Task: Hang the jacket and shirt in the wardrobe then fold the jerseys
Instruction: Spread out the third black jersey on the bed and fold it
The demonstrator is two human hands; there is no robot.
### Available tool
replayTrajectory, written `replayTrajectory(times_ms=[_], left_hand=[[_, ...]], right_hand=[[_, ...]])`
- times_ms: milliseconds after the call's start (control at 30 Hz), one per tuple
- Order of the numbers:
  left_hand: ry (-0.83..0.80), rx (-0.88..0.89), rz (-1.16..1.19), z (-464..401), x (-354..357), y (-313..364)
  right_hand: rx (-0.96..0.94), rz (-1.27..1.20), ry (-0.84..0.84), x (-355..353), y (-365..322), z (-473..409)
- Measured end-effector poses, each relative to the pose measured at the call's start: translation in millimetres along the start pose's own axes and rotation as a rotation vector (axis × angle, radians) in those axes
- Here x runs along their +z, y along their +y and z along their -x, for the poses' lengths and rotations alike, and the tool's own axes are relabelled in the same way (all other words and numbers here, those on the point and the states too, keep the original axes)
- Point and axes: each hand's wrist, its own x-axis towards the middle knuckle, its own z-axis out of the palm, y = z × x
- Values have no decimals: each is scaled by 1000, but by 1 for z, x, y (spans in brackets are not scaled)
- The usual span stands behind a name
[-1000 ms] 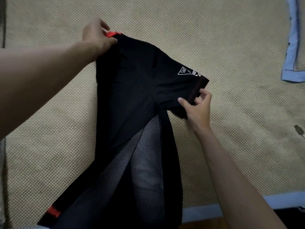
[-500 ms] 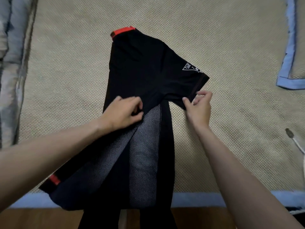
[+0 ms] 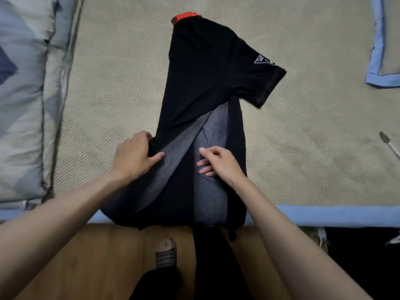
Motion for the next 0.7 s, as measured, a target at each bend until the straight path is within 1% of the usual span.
replayTrajectory(times_ms=[67,133,300,367,433,500,567,600,700], left_hand=[[-122,-68,127,14,-1,-13],[-198,-58,257,29,-3,-21],[-211,144,516,66,-13,-10],[-272,234,639,79,-16,6],[-342,321,689,90,-17,25],[-377,345,662,100,-13,40],[-431,337,629,110,-5,54],[-456,338,574,115,0,58],[-456,360,253,133,17,64]], right_hand=[[-8,11,12,14,3,9],[13,-11,16,27,5,20],[78,-148,-30,63,6,57],[79,-284,-48,70,4,71],[86,-418,-68,69,1,81],[90,-445,-35,66,0,87],[78,-350,73,60,6,89],[53,-292,129,57,12,89],[31,-133,211,48,29,93]])
